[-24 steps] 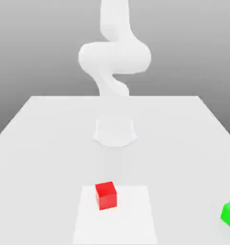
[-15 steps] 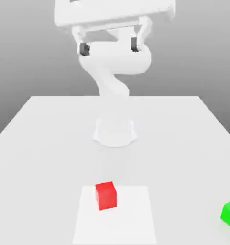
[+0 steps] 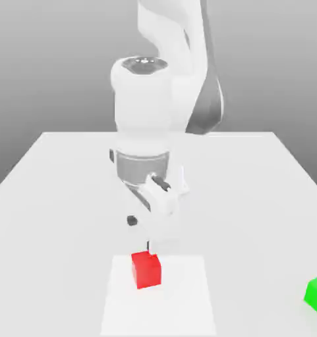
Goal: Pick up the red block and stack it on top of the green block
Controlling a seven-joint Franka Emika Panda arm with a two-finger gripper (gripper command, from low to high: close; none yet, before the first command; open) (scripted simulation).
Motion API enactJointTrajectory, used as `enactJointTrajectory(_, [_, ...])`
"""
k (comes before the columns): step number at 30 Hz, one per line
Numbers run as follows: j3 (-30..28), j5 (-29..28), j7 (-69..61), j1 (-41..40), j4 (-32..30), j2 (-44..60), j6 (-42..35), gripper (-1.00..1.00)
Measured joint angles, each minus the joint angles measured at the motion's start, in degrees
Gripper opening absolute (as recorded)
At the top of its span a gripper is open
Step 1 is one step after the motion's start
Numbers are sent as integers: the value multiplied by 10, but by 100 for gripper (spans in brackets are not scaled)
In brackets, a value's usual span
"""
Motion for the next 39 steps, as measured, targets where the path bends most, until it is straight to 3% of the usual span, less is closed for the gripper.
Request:
enactJointTrajectory(3, [-11, -38, 44, 1, 1, 59, 47, 0])
enactJointTrajectory(7, [-73, -105, 95, 47, 12, 141, 115, 0])
enactJointTrajectory(8, [-83, -110, 99, 56, 14, 152, 124, -100])
enactJointTrajectory(15, [-82, -109, 98, 55, 13, 150, 124, -100])
enactJointTrajectory(23, [-31, -8, 3, 40, 9, 24, 2, -100])
enactJointTrajectory(36, [136, -117, -241, 210, 250, 153, -134, -100])
enactJointTrajectory(39, [136, -169, -256, 253, 293, 211, -126, -100])
